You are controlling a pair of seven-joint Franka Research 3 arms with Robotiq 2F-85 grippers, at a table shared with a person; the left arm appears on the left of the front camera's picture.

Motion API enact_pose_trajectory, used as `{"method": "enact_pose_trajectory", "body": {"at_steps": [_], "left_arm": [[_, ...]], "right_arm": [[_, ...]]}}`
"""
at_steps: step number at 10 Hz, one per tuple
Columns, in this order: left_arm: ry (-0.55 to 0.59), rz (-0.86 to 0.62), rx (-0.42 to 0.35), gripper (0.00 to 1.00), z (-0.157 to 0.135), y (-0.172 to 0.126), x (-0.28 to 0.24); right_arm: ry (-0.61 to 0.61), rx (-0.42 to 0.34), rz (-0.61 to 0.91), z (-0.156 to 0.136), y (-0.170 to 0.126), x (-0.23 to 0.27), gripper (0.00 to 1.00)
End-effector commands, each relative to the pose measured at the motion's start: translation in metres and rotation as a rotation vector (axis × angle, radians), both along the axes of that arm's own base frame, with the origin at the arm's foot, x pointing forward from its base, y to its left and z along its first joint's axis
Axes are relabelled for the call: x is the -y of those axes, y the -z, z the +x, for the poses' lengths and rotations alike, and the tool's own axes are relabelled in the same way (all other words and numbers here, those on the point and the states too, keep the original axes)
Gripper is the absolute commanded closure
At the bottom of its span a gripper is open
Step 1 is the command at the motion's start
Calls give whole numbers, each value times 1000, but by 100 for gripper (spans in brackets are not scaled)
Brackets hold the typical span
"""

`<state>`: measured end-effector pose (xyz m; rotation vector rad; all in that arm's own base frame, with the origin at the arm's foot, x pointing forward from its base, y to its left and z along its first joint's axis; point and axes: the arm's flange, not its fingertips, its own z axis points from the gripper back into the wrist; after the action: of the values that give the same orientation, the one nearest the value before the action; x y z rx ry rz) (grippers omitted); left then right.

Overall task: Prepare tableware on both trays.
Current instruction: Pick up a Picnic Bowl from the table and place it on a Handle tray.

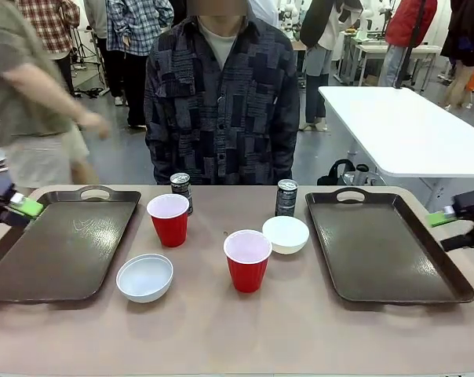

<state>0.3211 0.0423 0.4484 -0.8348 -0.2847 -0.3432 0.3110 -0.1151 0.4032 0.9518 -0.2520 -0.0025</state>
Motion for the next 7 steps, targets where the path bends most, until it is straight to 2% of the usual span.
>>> {"method": "enact_pose_trajectory", "body": {"at_steps": [1,4,7], "left_arm": [[-110,-75,-27,0,-1,10,-44],[-211,-155,-39,0,-10,17,-103],[-239,-174,-23,0,-23,10,-121]], "right_arm": [[88,22,80,-15,-5,23,0],[147,33,101,-35,-9,47,0],[147,22,91,-39,-9,49,0]]}}
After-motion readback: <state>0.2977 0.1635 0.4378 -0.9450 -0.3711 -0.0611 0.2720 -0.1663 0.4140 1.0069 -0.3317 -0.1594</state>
